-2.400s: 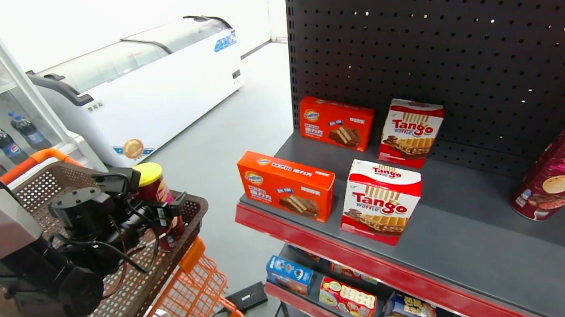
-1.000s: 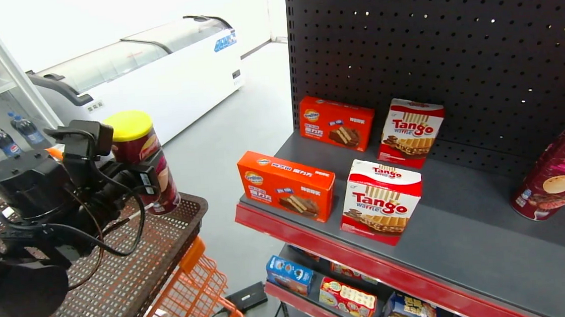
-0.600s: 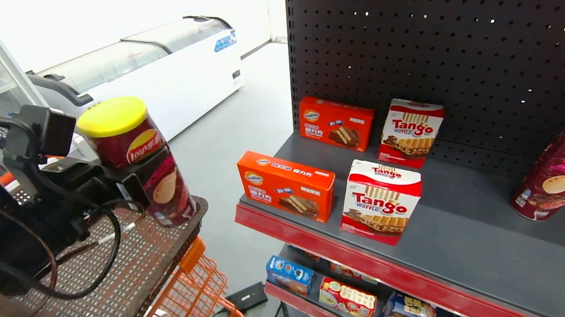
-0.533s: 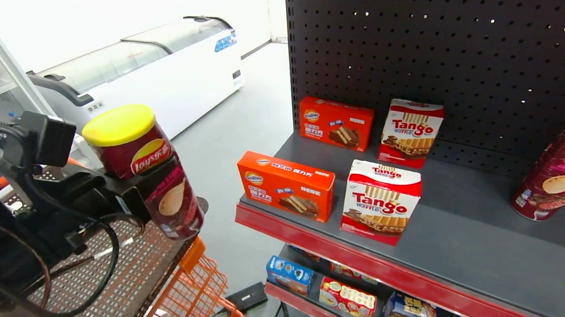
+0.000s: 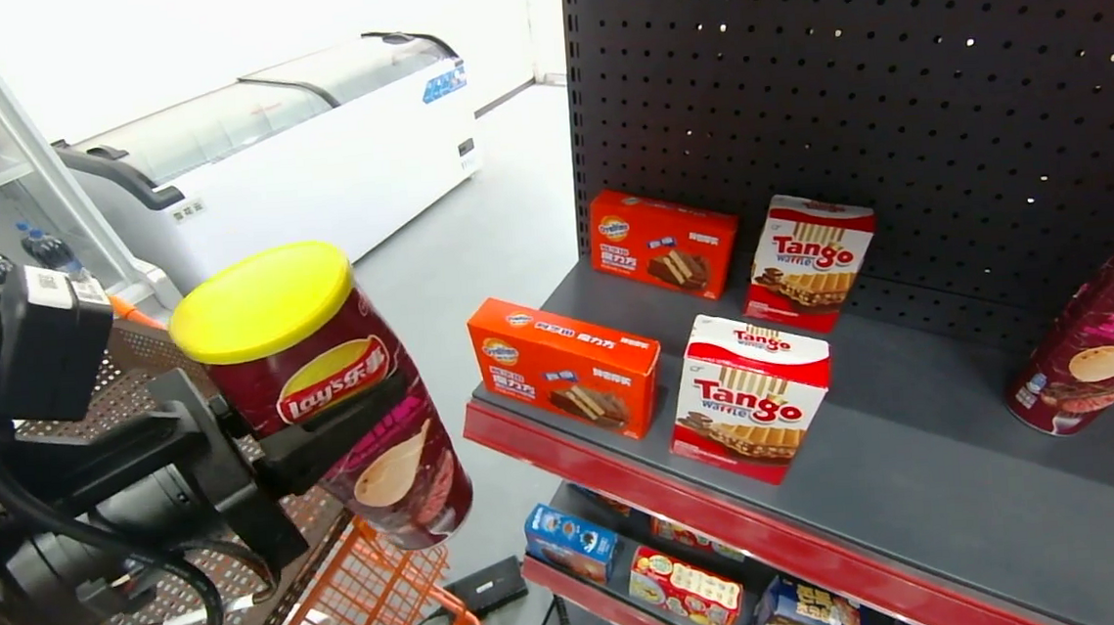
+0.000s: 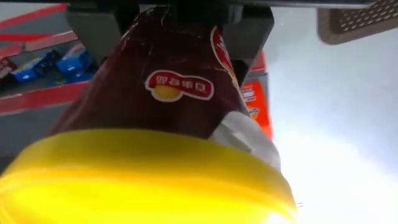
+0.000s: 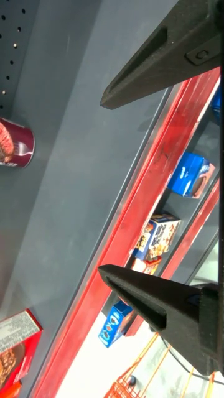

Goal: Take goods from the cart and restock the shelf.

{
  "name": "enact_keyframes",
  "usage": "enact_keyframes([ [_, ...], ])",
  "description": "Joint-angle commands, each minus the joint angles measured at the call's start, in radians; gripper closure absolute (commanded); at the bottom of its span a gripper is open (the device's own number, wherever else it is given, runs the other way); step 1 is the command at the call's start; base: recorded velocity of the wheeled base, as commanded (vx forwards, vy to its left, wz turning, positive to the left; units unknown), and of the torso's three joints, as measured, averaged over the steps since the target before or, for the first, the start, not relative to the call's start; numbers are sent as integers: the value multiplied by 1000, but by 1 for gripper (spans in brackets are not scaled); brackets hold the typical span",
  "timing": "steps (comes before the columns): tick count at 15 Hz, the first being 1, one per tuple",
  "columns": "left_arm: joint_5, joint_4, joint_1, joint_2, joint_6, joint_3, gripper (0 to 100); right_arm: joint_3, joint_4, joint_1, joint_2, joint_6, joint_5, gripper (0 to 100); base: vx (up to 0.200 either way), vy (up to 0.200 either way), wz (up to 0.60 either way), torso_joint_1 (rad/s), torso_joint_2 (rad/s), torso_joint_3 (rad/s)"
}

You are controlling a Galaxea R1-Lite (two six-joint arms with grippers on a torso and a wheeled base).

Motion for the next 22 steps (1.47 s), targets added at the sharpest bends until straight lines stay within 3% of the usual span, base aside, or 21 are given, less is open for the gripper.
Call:
enact_keyframes([
  [1,4,-8,-85,12,1,-10,100,0,0,0,0,0,0,0,0,0,0,0,0,0],
  [5,7,-10,-202,19,-1,2,100,0,0,0,0,0,0,0,0,0,0,0,0,0],
  [9,-9,15,-216,13,-11,-19,100,0,0,0,0,-2,0,0,0,0,0,0,0,0],
  [11,-39,58,-202,7,-54,-36,100,0,0,0,0,-2,0,0,0,0,0,0,0,0],
  [12,-46,68,-199,-2,-59,-45,100,0,0,0,0,-3,0,0,0,0,0,0,0,0],
  [16,-89,134,-200,-14,-59,-52,100,0,0,0,0,-2,0,0,0,0,0,0,0,0],
  [22,-178,133,-216,-16,-57,-67,100,0,0,0,0,-2,0,0,0,0,-600,3,5,4],
])
